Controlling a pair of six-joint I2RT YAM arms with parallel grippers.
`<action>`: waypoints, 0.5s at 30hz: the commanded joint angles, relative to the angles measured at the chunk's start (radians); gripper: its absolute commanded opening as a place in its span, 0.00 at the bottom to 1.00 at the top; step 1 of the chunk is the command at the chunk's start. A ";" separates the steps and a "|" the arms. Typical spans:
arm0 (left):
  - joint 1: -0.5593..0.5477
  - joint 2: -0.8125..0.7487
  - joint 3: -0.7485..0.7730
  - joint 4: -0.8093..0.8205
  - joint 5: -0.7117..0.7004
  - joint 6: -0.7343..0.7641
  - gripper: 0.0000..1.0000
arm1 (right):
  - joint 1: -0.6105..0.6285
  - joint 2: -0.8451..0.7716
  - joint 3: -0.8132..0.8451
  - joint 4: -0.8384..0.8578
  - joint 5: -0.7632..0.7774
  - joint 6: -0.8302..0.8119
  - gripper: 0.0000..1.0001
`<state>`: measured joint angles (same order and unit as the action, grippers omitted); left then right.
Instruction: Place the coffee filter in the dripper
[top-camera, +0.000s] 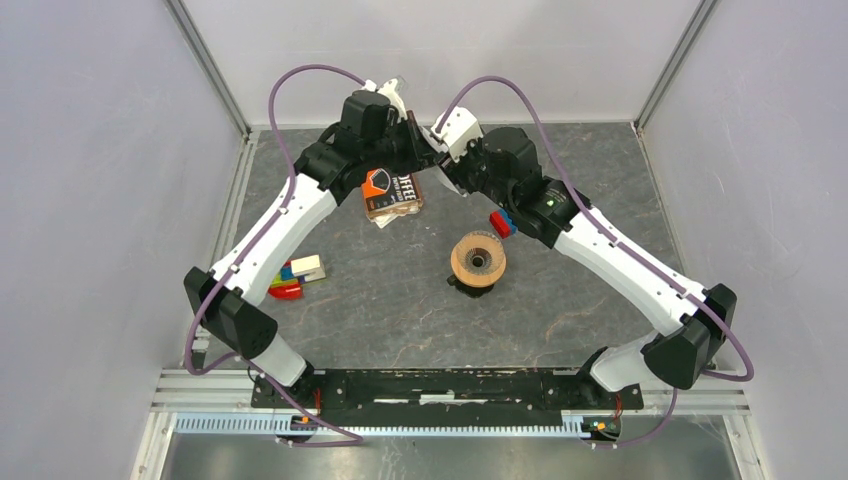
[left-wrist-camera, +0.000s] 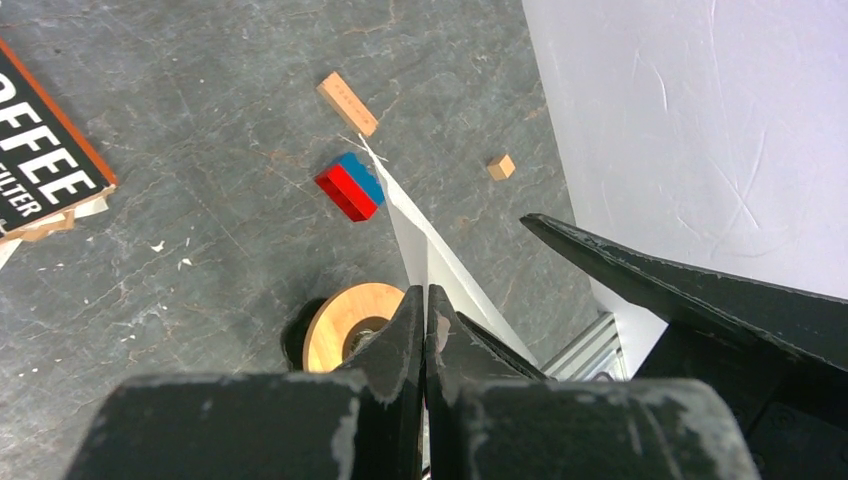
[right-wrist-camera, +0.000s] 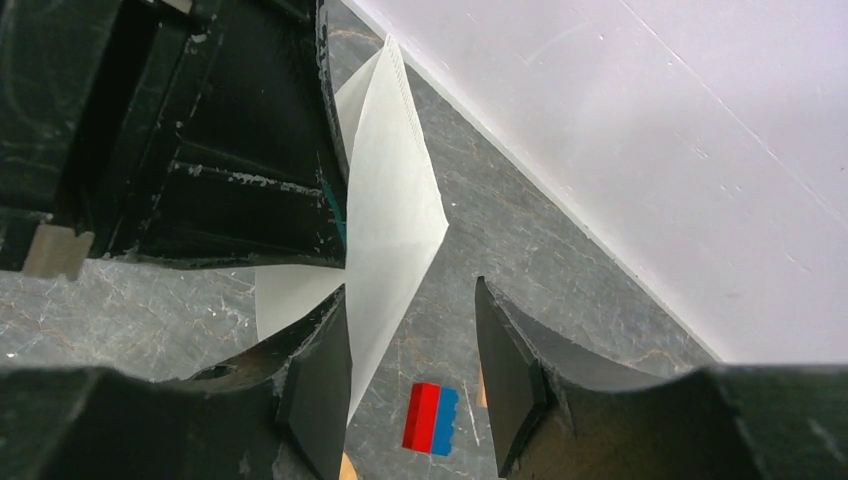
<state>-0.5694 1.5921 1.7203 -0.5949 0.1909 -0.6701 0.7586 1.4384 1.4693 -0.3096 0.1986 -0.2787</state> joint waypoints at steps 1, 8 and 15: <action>-0.011 -0.040 -0.023 0.081 0.061 -0.015 0.02 | 0.005 -0.018 -0.002 0.032 0.020 0.000 0.50; -0.035 -0.055 -0.043 0.066 -0.008 0.084 0.02 | 0.005 -0.018 0.000 0.038 0.070 0.003 0.32; -0.066 -0.058 -0.044 0.050 -0.094 0.176 0.02 | 0.005 -0.025 -0.011 0.042 0.129 -0.001 0.16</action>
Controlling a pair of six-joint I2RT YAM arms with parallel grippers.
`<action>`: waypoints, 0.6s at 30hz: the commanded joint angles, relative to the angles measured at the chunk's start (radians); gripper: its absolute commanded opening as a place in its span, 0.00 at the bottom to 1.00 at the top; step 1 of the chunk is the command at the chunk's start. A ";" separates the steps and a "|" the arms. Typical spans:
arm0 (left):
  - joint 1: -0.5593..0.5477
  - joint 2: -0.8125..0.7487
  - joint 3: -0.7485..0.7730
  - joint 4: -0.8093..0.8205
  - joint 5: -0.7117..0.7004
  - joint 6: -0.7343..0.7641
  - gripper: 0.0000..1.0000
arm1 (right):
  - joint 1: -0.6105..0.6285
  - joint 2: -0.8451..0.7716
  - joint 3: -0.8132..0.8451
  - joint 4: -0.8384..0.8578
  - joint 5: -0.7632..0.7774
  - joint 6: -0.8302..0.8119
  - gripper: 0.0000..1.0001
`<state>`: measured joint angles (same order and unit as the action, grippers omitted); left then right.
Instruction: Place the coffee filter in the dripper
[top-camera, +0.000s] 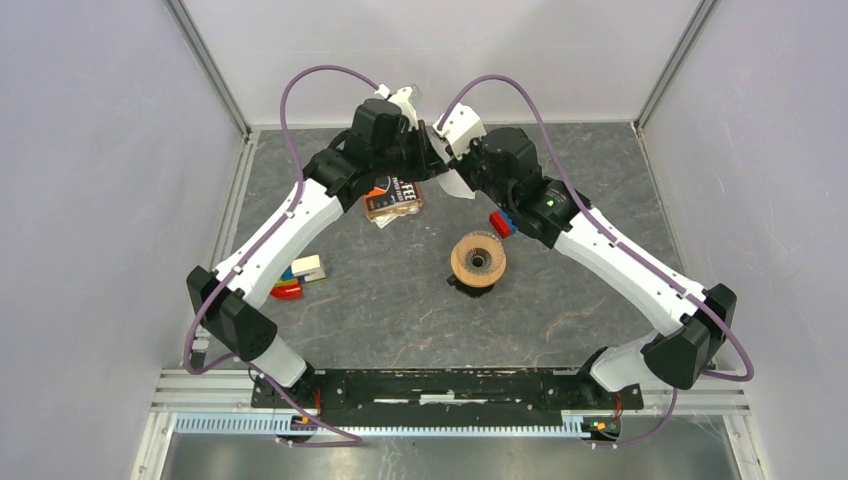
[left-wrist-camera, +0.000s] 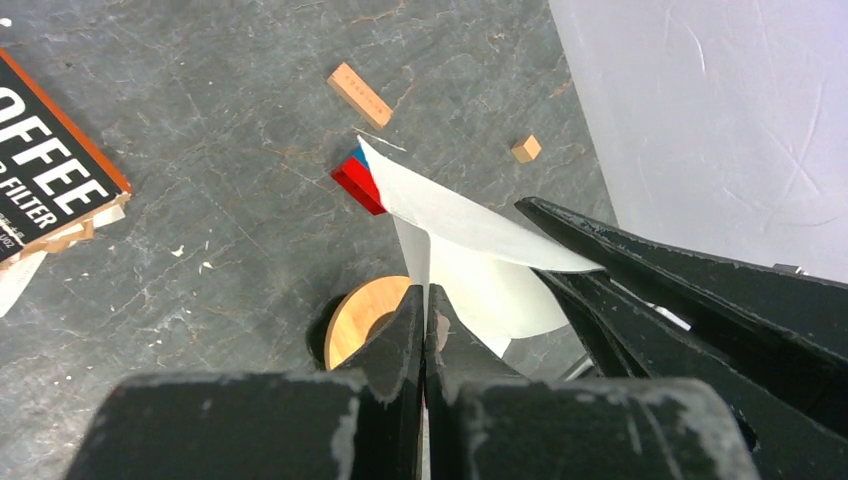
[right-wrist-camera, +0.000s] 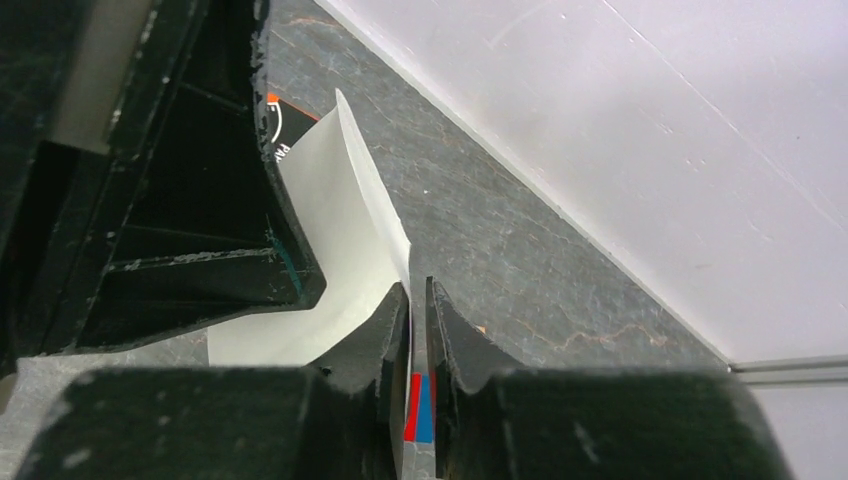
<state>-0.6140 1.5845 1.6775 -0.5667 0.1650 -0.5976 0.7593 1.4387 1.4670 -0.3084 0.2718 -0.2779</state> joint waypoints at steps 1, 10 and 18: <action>-0.027 -0.052 -0.002 0.021 -0.079 0.115 0.02 | 0.005 -0.026 -0.013 0.044 0.063 -0.003 0.15; -0.056 -0.053 -0.004 0.012 -0.162 0.217 0.02 | 0.005 -0.056 -0.036 0.060 0.104 -0.019 0.10; -0.064 -0.057 -0.010 0.019 -0.192 0.271 0.02 | 0.003 -0.079 -0.059 0.067 0.096 -0.018 0.09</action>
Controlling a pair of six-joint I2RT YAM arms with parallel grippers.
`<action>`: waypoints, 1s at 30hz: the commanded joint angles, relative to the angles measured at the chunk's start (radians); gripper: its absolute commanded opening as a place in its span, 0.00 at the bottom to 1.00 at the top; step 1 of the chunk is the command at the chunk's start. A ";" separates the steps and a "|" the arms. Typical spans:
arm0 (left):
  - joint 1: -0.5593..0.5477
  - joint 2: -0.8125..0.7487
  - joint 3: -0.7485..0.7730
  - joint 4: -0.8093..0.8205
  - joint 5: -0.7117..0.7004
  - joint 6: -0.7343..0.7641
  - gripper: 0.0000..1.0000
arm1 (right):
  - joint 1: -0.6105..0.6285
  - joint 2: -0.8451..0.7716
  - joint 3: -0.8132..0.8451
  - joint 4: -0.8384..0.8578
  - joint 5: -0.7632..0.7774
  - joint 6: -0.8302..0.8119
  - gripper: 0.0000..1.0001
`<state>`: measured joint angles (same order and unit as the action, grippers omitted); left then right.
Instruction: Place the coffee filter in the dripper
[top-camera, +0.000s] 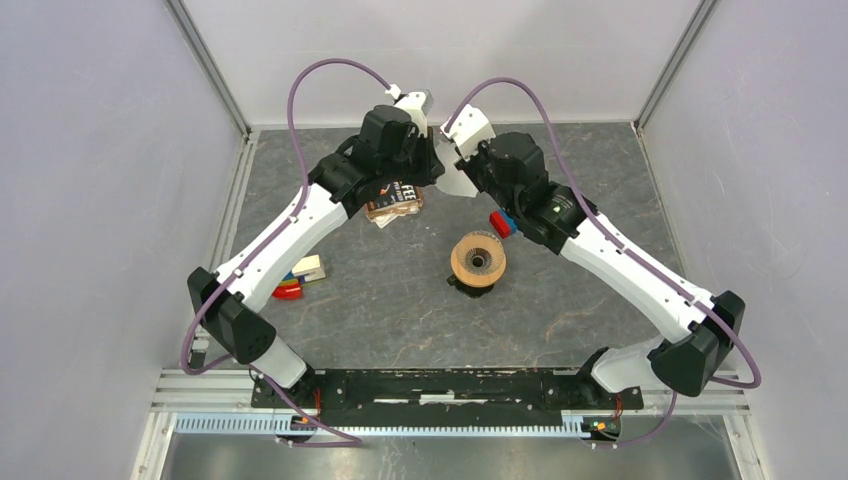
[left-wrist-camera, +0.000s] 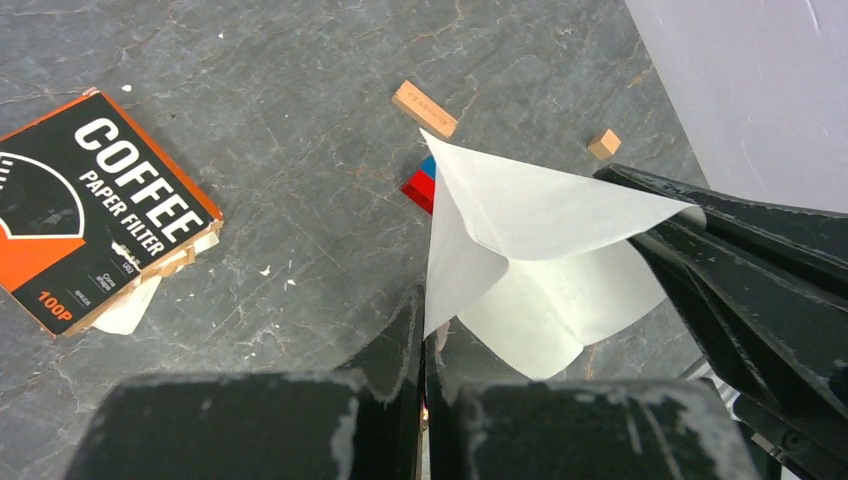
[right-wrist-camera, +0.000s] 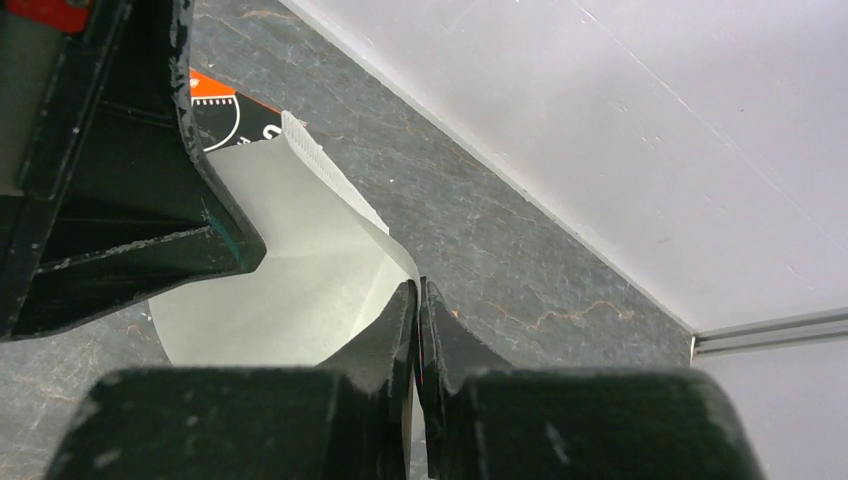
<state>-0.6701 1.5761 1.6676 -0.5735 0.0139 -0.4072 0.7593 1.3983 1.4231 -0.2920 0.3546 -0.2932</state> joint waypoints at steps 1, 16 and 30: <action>-0.008 -0.049 -0.002 0.027 -0.043 0.086 0.02 | 0.003 -0.040 -0.020 0.052 0.010 -0.003 0.08; -0.011 -0.063 -0.011 0.080 0.112 0.148 0.12 | -0.076 -0.095 -0.092 0.048 -0.143 0.065 0.00; -0.008 -0.118 -0.031 0.061 0.437 0.407 0.74 | -0.103 -0.236 -0.216 -0.051 -0.302 0.095 0.00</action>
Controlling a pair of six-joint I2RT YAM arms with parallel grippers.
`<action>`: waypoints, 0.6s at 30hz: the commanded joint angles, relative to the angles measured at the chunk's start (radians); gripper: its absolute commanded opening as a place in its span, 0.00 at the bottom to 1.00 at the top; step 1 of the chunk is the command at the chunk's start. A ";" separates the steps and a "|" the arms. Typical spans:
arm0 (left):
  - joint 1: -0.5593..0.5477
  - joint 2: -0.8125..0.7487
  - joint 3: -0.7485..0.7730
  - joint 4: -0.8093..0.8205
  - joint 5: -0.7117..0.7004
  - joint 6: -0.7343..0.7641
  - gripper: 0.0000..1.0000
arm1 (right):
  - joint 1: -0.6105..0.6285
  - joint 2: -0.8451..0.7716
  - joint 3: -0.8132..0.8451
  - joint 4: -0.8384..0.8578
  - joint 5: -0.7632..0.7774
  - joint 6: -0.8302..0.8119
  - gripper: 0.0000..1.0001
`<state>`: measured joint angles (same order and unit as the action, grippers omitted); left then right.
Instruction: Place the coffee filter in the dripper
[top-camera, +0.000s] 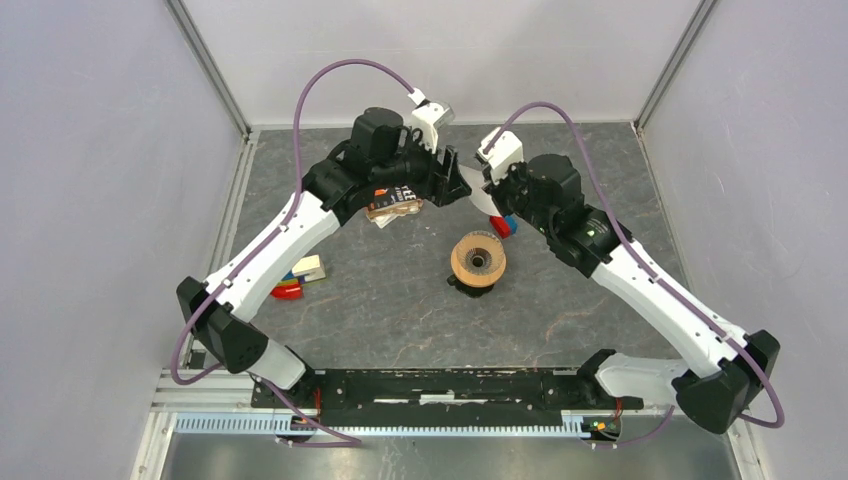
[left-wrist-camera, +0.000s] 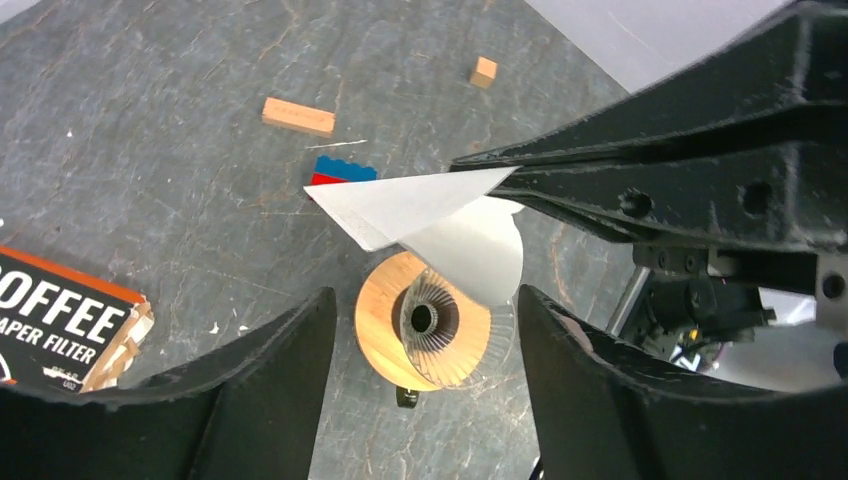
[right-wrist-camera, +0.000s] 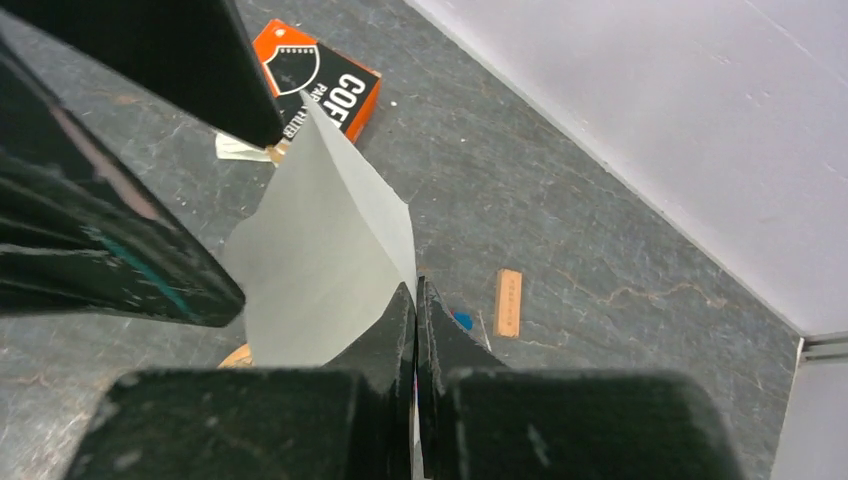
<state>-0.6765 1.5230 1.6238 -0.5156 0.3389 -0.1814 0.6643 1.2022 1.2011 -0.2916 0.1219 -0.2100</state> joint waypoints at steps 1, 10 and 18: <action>0.000 -0.070 0.020 -0.014 0.118 0.238 0.76 | -0.010 -0.041 0.011 -0.085 -0.096 0.012 0.00; 0.106 -0.126 0.024 -0.113 0.360 0.414 0.80 | -0.028 -0.105 0.017 -0.264 -0.261 -0.056 0.00; 0.146 -0.143 -0.022 -0.129 0.325 0.522 0.82 | -0.028 -0.023 0.115 -0.478 -0.313 -0.150 0.00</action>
<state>-0.5350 1.4048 1.6238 -0.6495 0.6430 0.2405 0.6388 1.1355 1.2297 -0.6380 -0.1413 -0.2924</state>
